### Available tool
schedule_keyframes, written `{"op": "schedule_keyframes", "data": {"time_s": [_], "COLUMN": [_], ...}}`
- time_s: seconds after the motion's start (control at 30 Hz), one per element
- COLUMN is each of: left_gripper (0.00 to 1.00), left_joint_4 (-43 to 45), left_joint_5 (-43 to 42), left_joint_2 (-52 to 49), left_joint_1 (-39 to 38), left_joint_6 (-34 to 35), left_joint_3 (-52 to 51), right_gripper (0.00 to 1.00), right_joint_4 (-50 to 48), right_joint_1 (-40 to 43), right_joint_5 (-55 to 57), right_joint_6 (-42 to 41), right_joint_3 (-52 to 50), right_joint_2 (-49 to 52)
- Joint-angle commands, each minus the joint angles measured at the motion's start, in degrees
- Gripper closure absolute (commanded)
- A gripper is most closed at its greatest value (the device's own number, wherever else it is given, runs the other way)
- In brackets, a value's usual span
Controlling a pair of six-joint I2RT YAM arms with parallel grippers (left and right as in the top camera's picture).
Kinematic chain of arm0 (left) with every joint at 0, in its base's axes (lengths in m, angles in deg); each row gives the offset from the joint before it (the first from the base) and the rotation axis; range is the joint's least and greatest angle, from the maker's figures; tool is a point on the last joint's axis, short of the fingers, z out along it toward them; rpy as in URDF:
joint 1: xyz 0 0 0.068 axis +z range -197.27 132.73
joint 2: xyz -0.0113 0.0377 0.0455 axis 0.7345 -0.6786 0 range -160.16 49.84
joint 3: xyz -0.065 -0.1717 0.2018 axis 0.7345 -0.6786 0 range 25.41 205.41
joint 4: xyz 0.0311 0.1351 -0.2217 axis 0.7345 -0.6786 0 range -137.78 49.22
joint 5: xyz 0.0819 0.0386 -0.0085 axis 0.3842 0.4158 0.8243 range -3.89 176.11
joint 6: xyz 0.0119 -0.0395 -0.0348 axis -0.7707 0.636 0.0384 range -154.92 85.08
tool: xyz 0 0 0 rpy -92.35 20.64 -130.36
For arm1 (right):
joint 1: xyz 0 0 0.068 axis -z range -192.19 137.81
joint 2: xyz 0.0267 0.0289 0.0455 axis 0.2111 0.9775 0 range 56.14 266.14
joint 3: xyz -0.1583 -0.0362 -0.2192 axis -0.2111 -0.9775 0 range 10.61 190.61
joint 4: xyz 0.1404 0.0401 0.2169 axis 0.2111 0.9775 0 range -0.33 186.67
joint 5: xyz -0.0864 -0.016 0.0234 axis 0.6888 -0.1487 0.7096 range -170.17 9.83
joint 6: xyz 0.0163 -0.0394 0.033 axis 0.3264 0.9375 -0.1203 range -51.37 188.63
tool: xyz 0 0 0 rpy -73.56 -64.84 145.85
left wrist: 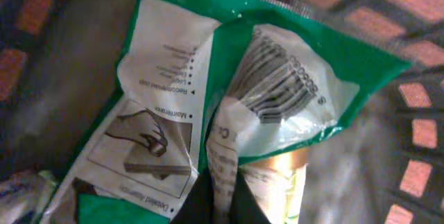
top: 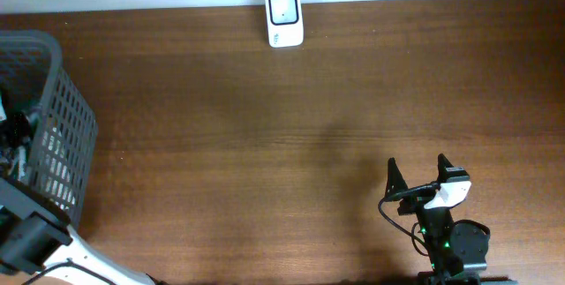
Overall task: Scan the item barcode
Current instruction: 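Carry the green packet to the table center and release it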
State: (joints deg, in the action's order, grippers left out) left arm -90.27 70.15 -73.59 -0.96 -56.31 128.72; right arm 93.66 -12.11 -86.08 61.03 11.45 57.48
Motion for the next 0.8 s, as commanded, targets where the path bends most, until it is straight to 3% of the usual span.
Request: {"op": "schedule_keyframes", "data": {"time_s": [0.0,0.1,0.23,0.4,0.57,0.77], "left_gripper": [1.0,1.0,1.0,1.0,1.0,1.0], "left_joint_4": [-3.1,-4.3,-3.7,-3.0,-7.7,-16.0], "left_joint_5": [0.5,0.5,0.5,0.3,0.3,0.5], "left_joint_2": [2.7,7.0,20.5,35.7,43.3,35.7], "left_joint_1": [-0.1,-0.1,-0.1,-6.2,-27.3,-51.9], "left_joint_6": [2.3,5.7,10.9,9.3,9.7,9.8], "left_joint_3": [9.0,13.2,15.0,15.0,15.0,11.5], "right_gripper": [0.01,0.02,0.02,0.02,0.02,0.02], "right_joint_4": [0.0,0.0,0.0,0.0,0.0,0.0], "right_joint_1": [0.3,0.3,0.3,0.3,0.3,0.3], "right_joint_5": [0.1,0.1,0.1,0.1,0.1,0.1], "right_joint_6": [-0.3,-0.3,-0.3,-0.3,-0.3,-0.3], "right_joint_3": [-0.5,-0.5,-0.5,-0.5,-0.5,-0.5], "right_joint_2": [-0.2,-0.2,-0.2,-0.2,-0.2,-0.2]}}
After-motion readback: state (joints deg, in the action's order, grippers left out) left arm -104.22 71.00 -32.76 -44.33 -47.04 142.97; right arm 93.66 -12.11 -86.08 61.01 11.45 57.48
